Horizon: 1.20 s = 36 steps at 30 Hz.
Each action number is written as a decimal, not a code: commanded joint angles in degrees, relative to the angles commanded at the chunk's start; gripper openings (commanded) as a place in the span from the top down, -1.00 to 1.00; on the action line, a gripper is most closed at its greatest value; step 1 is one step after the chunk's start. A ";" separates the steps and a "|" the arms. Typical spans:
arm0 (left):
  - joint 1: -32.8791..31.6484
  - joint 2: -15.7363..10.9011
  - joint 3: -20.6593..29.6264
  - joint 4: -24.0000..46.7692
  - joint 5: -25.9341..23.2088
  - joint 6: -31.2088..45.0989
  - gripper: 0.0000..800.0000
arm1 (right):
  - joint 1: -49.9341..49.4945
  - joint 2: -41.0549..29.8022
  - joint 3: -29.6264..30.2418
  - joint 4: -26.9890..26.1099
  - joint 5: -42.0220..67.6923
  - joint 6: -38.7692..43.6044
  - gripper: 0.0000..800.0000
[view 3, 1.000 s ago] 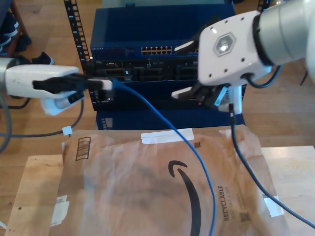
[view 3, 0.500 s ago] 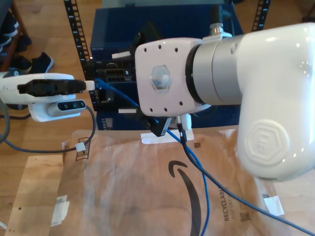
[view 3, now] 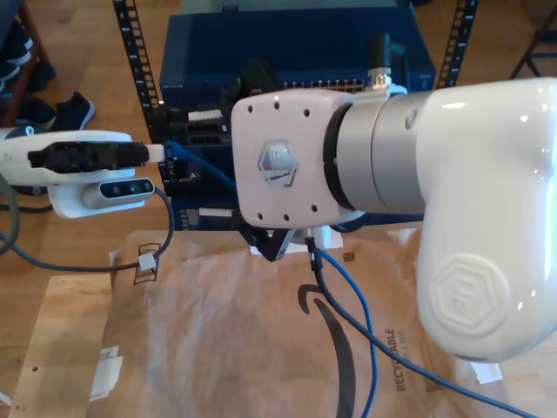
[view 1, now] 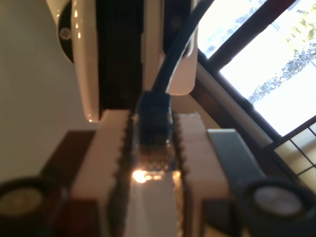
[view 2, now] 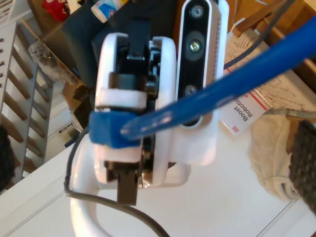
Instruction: Grab the cable and plug it in
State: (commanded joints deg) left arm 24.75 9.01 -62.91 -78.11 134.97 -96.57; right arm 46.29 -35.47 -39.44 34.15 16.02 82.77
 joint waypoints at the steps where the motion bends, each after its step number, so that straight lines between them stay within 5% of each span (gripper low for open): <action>1: -0.09 0.00 0.00 0.00 0.00 0.00 0.91 | 0.00 0.00 0.09 0.00 0.00 0.00 -0.86; 32: -2.11 -0.18 0.26 -0.09 1.32 0.26 0.91 | 0.97 -0.35 0.26 0.09 -3.78 0.26 0.14; 36: -2.11 -0.26 0.26 -0.09 1.32 0.26 0.91 | 1.05 -0.35 0.44 0.09 -3.87 0.26 0.15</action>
State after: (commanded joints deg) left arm 22.64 8.75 -62.65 -78.20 136.29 -96.31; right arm 47.34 -35.82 -39.00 34.24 12.15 83.03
